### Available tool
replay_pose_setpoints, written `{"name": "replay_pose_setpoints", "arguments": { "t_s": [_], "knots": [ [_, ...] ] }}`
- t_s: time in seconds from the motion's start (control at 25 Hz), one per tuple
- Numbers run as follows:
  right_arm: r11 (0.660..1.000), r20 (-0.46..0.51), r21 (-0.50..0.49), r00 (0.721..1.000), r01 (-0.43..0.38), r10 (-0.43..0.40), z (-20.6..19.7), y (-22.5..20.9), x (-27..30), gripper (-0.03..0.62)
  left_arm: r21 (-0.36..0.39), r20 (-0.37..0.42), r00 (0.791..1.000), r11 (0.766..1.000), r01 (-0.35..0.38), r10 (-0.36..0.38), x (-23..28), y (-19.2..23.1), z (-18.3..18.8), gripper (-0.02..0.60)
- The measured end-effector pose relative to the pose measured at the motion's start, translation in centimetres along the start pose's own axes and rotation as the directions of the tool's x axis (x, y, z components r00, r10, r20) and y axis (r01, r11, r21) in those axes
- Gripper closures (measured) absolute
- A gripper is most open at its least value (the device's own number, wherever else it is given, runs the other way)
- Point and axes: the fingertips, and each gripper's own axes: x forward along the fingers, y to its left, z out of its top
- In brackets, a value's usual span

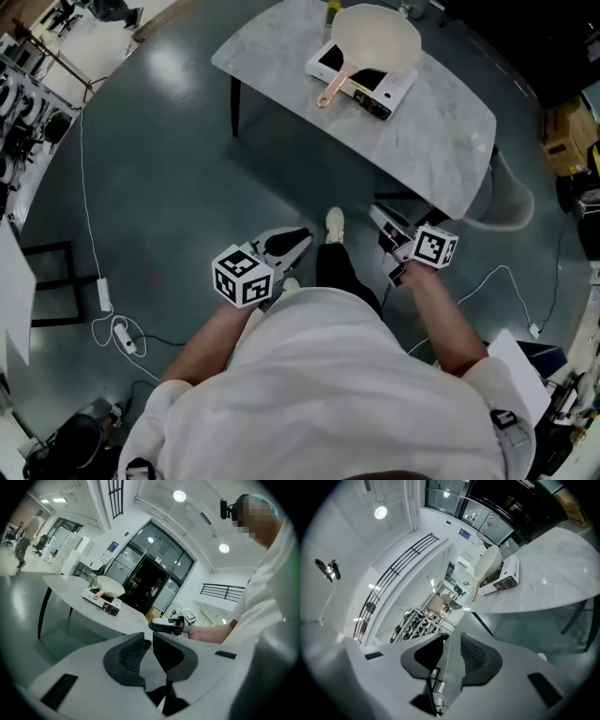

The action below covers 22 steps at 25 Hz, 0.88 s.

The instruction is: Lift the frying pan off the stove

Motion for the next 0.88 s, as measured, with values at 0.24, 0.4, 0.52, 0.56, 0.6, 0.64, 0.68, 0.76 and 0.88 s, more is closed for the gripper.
{"name": "replay_pose_setpoints", "arguments": {
  "t_s": [0.24, 0.4, 0.52, 0.56, 0.6, 0.64, 0.68, 0.76, 0.88],
  "knots": [
    [0.995, -0.006, 0.076, 0.998, -0.061, 0.061, 10.7, -6.0, 8.3, 0.424, -0.059, 0.007, 0.996, 0.995, -0.085, 0.086, 5.2, 7.9, 5.9, 0.469],
    [0.984, -0.015, 0.158, 0.997, -0.077, 0.081, 17.5, -10.4, 13.5, 0.395, -0.107, 0.011, 0.990, 0.984, -0.141, 0.143, 9.7, 13.1, 9.8, 0.420],
    [0.974, -0.013, 0.184, 0.991, -0.130, 0.134, 21.6, -12.7, 18.0, 0.384, -0.160, 0.010, 0.982, 0.970, -0.182, 0.186, 12.2, 17.4, 11.6, 0.397],
    [0.971, -0.014, 0.197, 0.990, -0.138, 0.144, 22.8, -13.5, 19.4, 0.381, -0.173, 0.007, 0.980, 0.965, -0.195, 0.199, 13.0, 18.8, 12.0, 0.388],
    [0.967, -0.015, 0.214, 0.989, -0.142, 0.149, 23.7, -14.3, 20.9, 0.371, -0.183, 0.000, 0.977, 0.961, -0.208, 0.211, 13.8, 20.2, 12.4, 0.380],
    [0.962, -0.016, 0.230, 0.988, -0.144, 0.151, 24.5, -15.1, 22.3, 0.358, -0.192, -0.009, 0.975, 0.957, -0.219, 0.221, 14.6, 21.6, 12.7, 0.374],
    [0.959, -0.017, 0.244, 0.988, -0.146, 0.154, 25.2, -15.8, 23.7, 0.358, -0.201, -0.018, 0.973, 0.953, -0.229, 0.230, 15.5, 22.9, 13.0, 0.365],
    [0.952, -0.019, 0.270, 0.987, -0.147, 0.158, 26.2, -16.9, 26.2, 0.341, -0.225, -0.027, 0.971, 0.945, -0.238, 0.238, 17.1, 25.4, 13.7, 0.350],
    [0.943, -0.024, 0.301, 0.988, -0.140, 0.154, 27.1, -17.8, 29.0, 0.318, -0.275, -0.022, 0.976, 0.937, -0.216, 0.218, 19.5, 28.2, 14.7, 0.334]
  ]
}}
